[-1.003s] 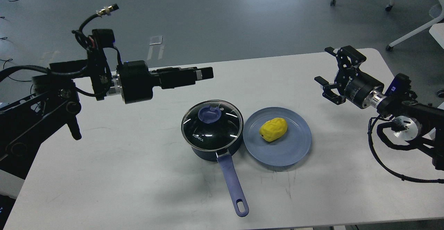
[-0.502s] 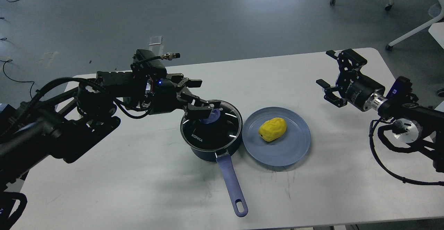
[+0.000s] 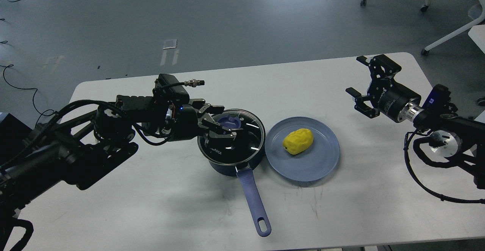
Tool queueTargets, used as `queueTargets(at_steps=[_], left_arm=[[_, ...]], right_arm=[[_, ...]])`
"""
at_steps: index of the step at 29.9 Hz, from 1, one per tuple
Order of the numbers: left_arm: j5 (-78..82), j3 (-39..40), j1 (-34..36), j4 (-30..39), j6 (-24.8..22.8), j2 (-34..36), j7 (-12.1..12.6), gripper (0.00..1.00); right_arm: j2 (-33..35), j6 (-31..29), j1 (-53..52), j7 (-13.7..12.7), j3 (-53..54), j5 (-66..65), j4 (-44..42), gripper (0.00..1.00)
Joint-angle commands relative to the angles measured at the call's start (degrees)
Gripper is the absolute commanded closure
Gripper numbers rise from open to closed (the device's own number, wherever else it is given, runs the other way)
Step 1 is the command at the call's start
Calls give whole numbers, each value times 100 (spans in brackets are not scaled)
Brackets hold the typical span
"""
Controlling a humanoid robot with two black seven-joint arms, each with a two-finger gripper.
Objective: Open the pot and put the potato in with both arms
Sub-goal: 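Lower the left gripper onto the blue lid knob and grasp it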
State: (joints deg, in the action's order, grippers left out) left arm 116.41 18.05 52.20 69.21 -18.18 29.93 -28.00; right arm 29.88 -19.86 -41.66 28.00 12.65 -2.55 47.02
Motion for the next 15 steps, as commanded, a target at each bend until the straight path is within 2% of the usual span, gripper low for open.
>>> queueTargets(at_steps=[1,5,11,13,15], left_arm=[[13,-3,-25,-13,16,-4,0,2],[57,-3,-78,-22,25,-5,0,2],[57,-12,-105,-21,131,13,0,8],[57,-12,-96,-21,139,13,0,18],[66,-12,-96,-13,148,4,0,22]], right_arm=[[0,-1,0,0,0,0,-8,0],[0,-1,0,0,0,0,0,0],[0,-1,0,0,0,0,0,0],[0,-1,0,0,0,0,0,0],[0,-1,0,0,0,0,0,0]])
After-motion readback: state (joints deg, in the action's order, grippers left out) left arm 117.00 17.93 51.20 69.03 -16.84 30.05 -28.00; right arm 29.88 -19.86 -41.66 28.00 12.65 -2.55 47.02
